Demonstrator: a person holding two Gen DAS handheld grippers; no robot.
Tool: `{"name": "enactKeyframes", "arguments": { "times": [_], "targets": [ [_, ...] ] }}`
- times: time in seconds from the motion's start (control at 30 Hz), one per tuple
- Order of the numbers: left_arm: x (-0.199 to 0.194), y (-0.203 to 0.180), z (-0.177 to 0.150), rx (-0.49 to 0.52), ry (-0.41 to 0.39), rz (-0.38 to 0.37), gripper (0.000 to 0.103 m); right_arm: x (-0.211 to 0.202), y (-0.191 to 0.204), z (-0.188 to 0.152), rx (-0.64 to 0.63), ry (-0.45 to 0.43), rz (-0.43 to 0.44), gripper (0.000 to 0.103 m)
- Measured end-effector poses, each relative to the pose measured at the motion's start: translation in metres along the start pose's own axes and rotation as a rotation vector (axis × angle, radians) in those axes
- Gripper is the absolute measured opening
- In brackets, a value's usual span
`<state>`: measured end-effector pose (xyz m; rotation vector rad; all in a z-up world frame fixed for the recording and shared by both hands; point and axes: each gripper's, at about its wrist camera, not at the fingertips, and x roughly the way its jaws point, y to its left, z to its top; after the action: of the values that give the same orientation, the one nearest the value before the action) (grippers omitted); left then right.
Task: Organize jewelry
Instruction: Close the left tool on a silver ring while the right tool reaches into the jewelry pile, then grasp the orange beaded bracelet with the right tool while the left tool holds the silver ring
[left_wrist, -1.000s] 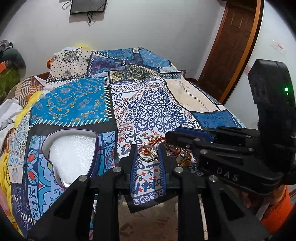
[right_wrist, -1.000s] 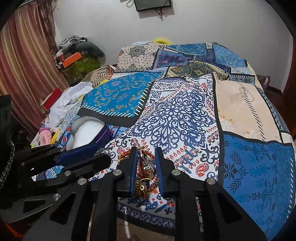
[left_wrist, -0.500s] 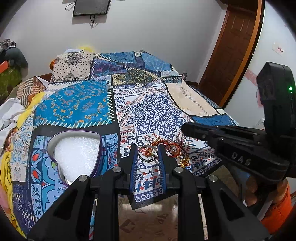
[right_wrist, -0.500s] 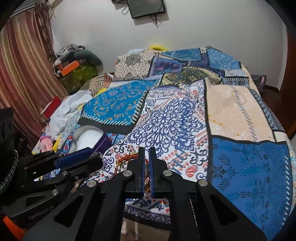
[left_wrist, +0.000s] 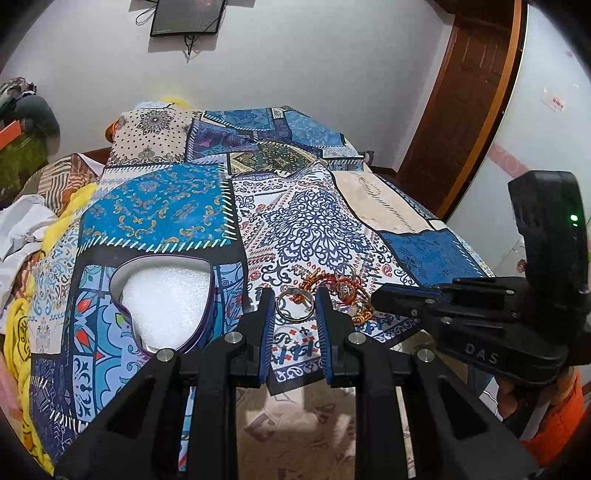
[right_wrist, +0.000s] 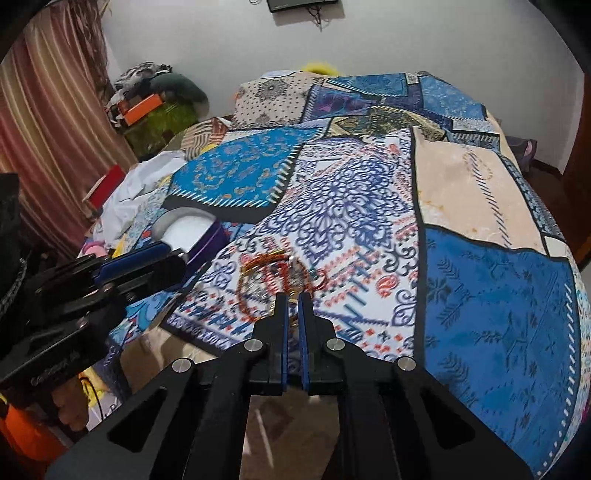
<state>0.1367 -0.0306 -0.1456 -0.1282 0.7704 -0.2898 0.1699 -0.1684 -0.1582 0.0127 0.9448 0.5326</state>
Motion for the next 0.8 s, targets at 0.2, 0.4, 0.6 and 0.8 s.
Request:
{"name": "enactKeyframes", "arguments": {
  "times": [0.2,0.4,0.6,0.8],
  "targets": [
    [0.001,0.002,-0.003,-0.009,0.007,-0.001,0.021,0.007,0.009,0.002,-0.031,0.004,0.006,0.008],
    [0.005,0.003,-0.004,-0.011,0.018,0.0,0.021,0.015,0.015,-0.003,-0.069,0.032,-0.011,0.01],
    [0.009,0.004,-0.005,-0.017,0.024,-0.007,0.021,0.013,0.017,-0.007,-0.104,0.048,-0.04,0.015],
    [0.01,0.005,-0.006,-0.02,0.025,-0.005,0.021,0.02,0.009,-0.003,-0.076,0.061,-0.048,0.018]
  ]
}}
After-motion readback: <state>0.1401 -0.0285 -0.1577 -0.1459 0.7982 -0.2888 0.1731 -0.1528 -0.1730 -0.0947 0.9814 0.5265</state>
